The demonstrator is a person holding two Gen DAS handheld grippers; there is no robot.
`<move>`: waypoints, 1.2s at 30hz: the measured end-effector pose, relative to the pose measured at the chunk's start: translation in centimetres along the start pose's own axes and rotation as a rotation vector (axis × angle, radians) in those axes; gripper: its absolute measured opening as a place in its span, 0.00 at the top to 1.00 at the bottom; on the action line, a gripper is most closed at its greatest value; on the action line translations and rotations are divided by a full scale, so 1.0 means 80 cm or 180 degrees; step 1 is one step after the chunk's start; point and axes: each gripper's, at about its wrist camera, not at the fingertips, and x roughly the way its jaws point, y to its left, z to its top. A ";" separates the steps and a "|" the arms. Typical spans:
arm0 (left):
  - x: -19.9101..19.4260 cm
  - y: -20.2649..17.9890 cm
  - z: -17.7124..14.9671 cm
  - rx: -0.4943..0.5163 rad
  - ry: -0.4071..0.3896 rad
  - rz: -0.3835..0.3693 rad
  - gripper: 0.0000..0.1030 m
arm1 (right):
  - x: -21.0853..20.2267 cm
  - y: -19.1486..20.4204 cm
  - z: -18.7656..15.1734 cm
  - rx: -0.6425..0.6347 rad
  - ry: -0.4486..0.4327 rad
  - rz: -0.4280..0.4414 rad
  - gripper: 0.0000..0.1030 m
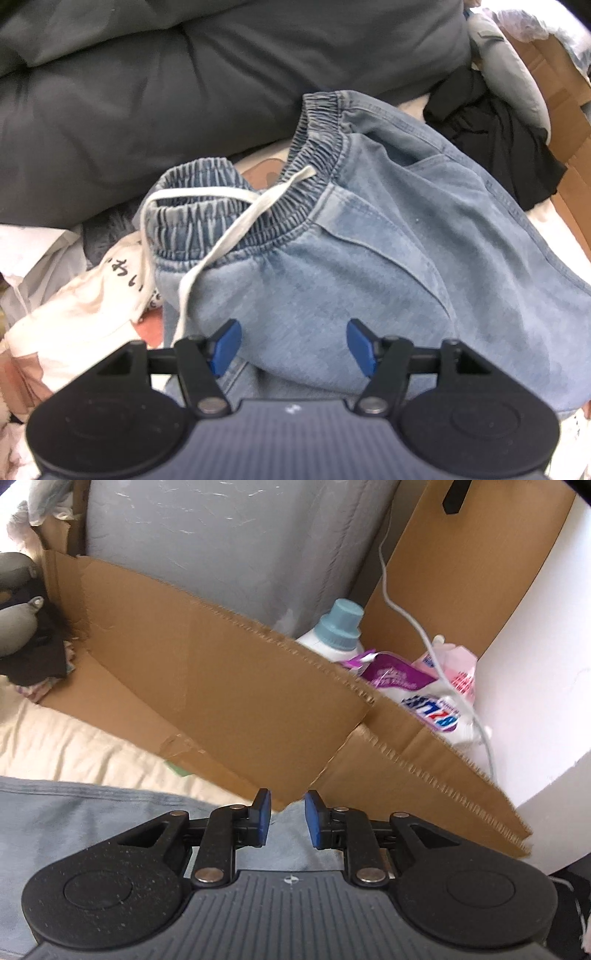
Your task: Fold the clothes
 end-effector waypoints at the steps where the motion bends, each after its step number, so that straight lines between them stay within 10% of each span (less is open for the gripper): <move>1: -0.001 0.002 -0.001 0.0006 0.0005 0.0005 0.35 | -0.003 0.003 -0.005 0.0024 0.0007 0.0036 0.74; 25: 0.015 0.086 -0.088 -0.0111 0.0582 0.0403 0.33 | -0.058 0.116 -0.180 0.0315 0.0522 0.1081 0.70; 36: 0.038 0.113 -0.108 -0.0202 0.0528 -0.0044 0.39 | -0.102 0.172 -0.236 0.0639 0.0675 0.1370 0.70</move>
